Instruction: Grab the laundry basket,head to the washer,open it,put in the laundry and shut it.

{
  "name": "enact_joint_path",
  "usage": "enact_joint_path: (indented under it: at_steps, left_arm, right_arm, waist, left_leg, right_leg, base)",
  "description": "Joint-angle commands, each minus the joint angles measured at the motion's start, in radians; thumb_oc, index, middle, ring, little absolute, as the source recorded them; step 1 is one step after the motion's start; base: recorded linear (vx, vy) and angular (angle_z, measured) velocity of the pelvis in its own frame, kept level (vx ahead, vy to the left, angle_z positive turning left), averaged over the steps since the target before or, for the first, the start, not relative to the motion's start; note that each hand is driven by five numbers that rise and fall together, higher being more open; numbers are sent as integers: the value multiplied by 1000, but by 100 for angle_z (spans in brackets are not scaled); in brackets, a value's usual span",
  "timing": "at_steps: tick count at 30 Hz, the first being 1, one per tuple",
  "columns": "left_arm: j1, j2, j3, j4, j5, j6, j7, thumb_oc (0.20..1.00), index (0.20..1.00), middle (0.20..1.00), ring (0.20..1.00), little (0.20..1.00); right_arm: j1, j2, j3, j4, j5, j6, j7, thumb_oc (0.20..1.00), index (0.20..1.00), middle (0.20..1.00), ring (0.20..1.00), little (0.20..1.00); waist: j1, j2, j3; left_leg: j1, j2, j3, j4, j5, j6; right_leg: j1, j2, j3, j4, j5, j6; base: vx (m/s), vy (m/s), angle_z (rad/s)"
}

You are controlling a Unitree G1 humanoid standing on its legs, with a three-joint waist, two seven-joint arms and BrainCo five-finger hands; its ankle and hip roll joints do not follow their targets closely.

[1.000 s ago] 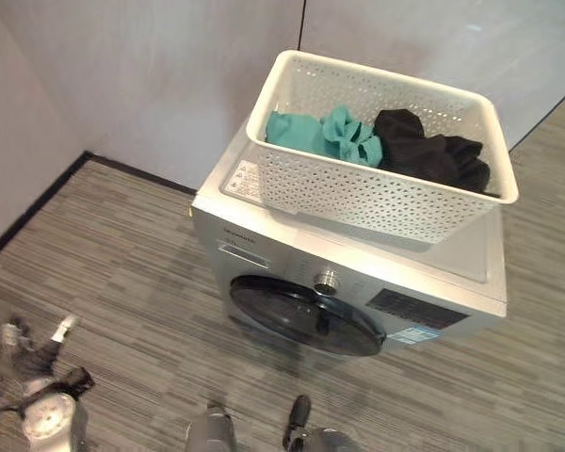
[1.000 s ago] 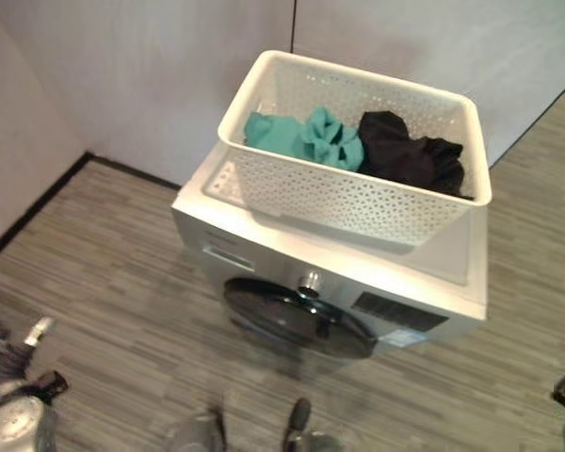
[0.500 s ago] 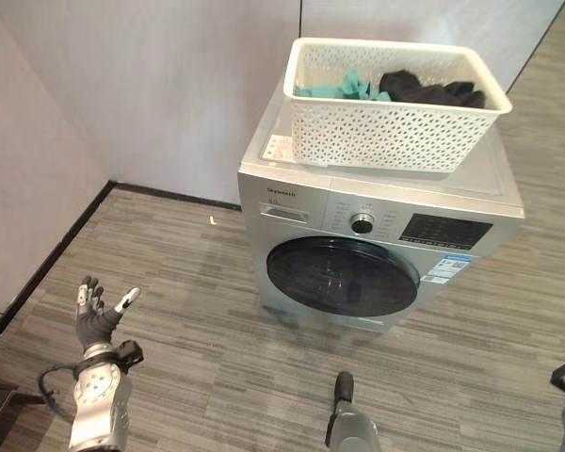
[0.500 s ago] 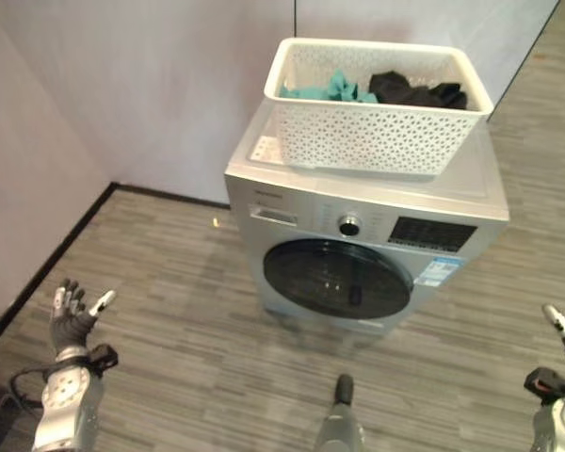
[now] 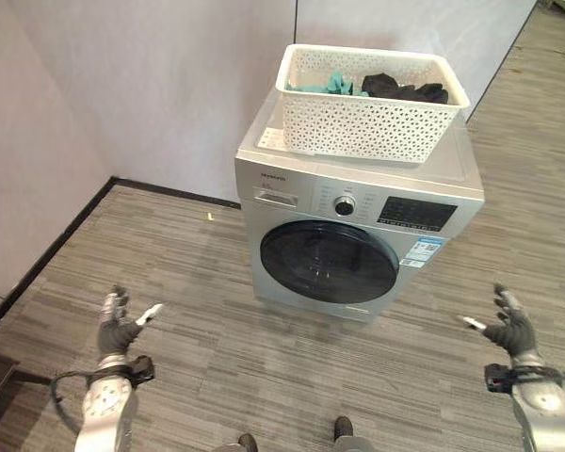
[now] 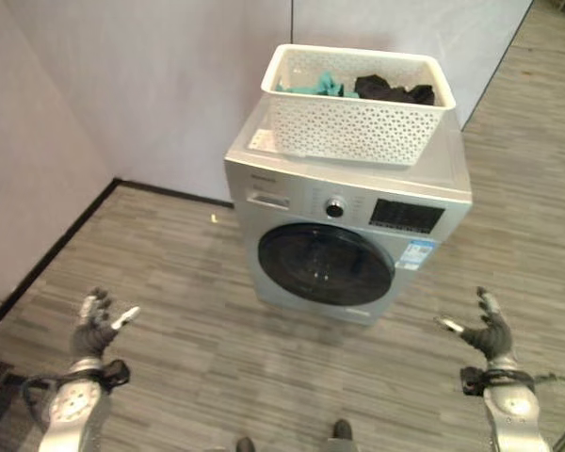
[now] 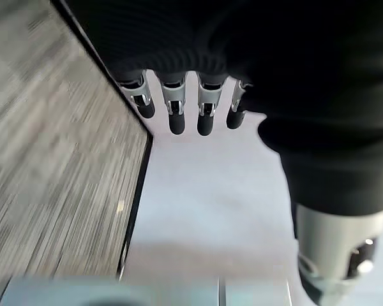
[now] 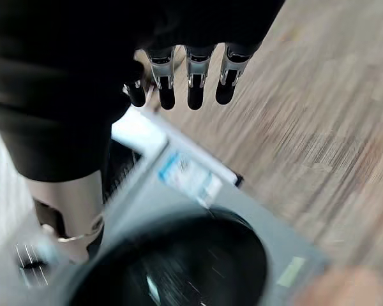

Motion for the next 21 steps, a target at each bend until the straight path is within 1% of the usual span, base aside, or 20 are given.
enact_joint_path:
  at_steps: [1,3,4,6,7,8,9,10,12,13,14,15,16,18,19,20,21]
  left_arm:
    - [-65,34,-17,-61,17,-34,-31,1000,1000,1000,1000,1000]
    - [-76,38,-65,-71,12,-26,-48,1000,1000,1000,1000,1000]
    - [-78,40,-106,-86,1,-22,-69,1000,1000,1000,1000,1000]
    - [-79,40,-105,-86,1,-22,-69,1000,1000,1000,1000,1000]
    - [-90,52,-159,-97,-4,-27,-83,1000,1000,1000,1000,1000]
    - [-90,51,-158,-97,-4,-27,-83,1000,1000,1000,1000,1000]
    - [-83,57,-186,-104,-20,-27,-93,1000,1000,1000,1000,1000]
    - [-84,56,-185,-104,-20,-27,-93,1000,1000,1000,1000,1000]
    - [-88,66,-196,-108,-54,-23,-91,1000,1000,1000,1000,1000]
    - [-86,63,-209,-97,-87,-18,-83,1000,1000,1000,1000,1000]
    - [-81,59,-219,-89,-92,-14,-78,1000,1000,1000,1000,1000]
    - [-84,56,-225,-85,-93,-14,-77,1000,1000,1000,1000,1000]
    - [-88,51,-212,-67,-92,-5,-63,1000,1000,1000,1000,1000]
    - [-97,40,-218,-47,-95,-3,-53,1000,1000,1000,1000,1000]
    - [-101,34,-220,-36,-93,-2,-45,1000,1000,1000,1000,1000]
    - [-104,30,-224,-30,-91,-3,-39,1000,1000,1000,1000,1000]
    - [-107,30,-226,-29,-91,-3,-39,1000,1000,1000,1000,1000]
  right_arm:
    - [-134,-19,54,116,-70,-5,-23,1000,1000,1000,1000,1000]
    - [-198,-17,124,226,-86,2,-35,1000,1000,1000,1000,1000]
    - [-277,-33,185,324,-129,11,-59,1000,1000,1000,1000,1000]
    - [-283,-33,188,330,-129,9,-61,1000,1000,1000,1000,1000]
    - [-361,-63,244,409,-162,17,-89,1000,1000,1000,1000,1000]
    - [-364,-63,246,413,-161,15,-90,1000,1000,1000,1000,1000]
    - [-426,-90,276,487,-181,26,-114,1000,1000,1000,1000,1000]
    - [-431,-91,279,492,-180,24,-116,1000,1000,1000,1000,1000]
    - [-521,-108,304,561,-185,53,-155,1000,1000,1000,1000,1000]
    - [-605,-129,330,624,-217,80,-196,1000,1000,1000,1000,1000]
    - [-698,-163,354,709,-230,101,-231,1000,1000,1000,1000,1000]
    - [-732,-176,365,747,-230,104,-243,1000,1000,1000,1000,1000]
    - [-789,-185,364,663,-249,137,-250,1000,1000,1000,1000,1000]
    - [-811,-216,347,671,-243,148,-282,1000,1000,1000,1000,1000]
    - [-820,-218,331,665,-225,158,-300,1000,1000,1000,1000,1000]
    - [-825,-223,303,675,-191,154,-323,1000,1000,1000,1000,1000]
    - [-824,-224,302,676,-189,153,-325,1000,1000,1000,1000,1000]
  waist:
    - [47,-21,-6]
    - [64,-20,2]
    - [83,-17,9]
    - [78,-16,9]
    - [103,-5,34]
    - [100,-5,33]
    - [119,8,52]
    - [117,8,53]
    - [124,26,90]
    - [133,50,108]
    - [136,68,112]
    - [136,76,113]
    - [121,77,119]
    - [116,76,122]
    - [113,77,124]
    - [107,77,128]
    - [109,77,127]
  left_leg:
    - [17,-33,-126,4,-133,56]
    - [9,-21,-145,-6,-118,41]
    - [-5,-9,-166,-13,-102,26]
    - [-6,-9,-169,-14,-101,26]
    - [-40,6,-197,-22,-70,5]
    - [-41,7,-199,-23,-69,4]
    - [-68,16,-217,-29,-50,-7]
    - [-69,16,-219,-29,-50,-8]
    - [-110,24,-231,-27,-28,-19]
    - [-134,28,-232,-34,-8,-24]
    - [-148,36,-222,-48,8,-30]
    - [-157,39,-215,-53,14,-33]
    - [-180,48,-198,-57,22,-37]
    - [-199,55,-192,-57,32,-42]
    - [-210,59,-190,-57,35,-44]
    - [-216,62,-188,-57,38,-46]
    - [-217,62,-188,-57,38,-46]
  right_leg:
    - [-74,-61,-37,29,17,15]
    - [-57,-61,-74,14,10,12]
    - [-39,-56,-111,-11,4,9]
    - [-36,-55,-115,-14,5,9]
    - [-34,-47,-143,-31,-8,0]
    - [-34,-47,-146,-32,-8,0]
    - [-42,-44,-167,-33,-17,-5]
    - [-42,-43,-169,-33,-18,-6]
    - [-67,-39,-172,-33,-14,-13]
    - [-92,-37,-174,-33,-12,-17]
    - [-116,-35,-172,-33,-15,-17]
    - [-129,-34,-170,-33,-18,-15]
    - [-163,-24,-151,-33,-17,-15]
    - [-187,-15,-139,-33,-15,-19]
    - [-198,-11,-137,-33,-14,-23]
    - [-204,-8,-134,-33,-13,-24]
    - [-206,-8,-134,-33,-13,-24]
  base:
    - [13,-158,9]
    - [5,-191,45]
    - [9,-170,64]
    - [-25,-137,58]
    - [-54,-156,56]
    - [-106,-245,57]
    - [-51,-94,44]
    - [-99,-148,45]
    - [-134,-110,35]
    - [-141,-68,24]
    - [-96,-23,8]
    - [-74,-23,1]
    - [-65,-30,-6]
    - [-39,-55,-19]
    - [-5,-57,-31]
    - [0,-35,-28]
    - [11,-49,-6]
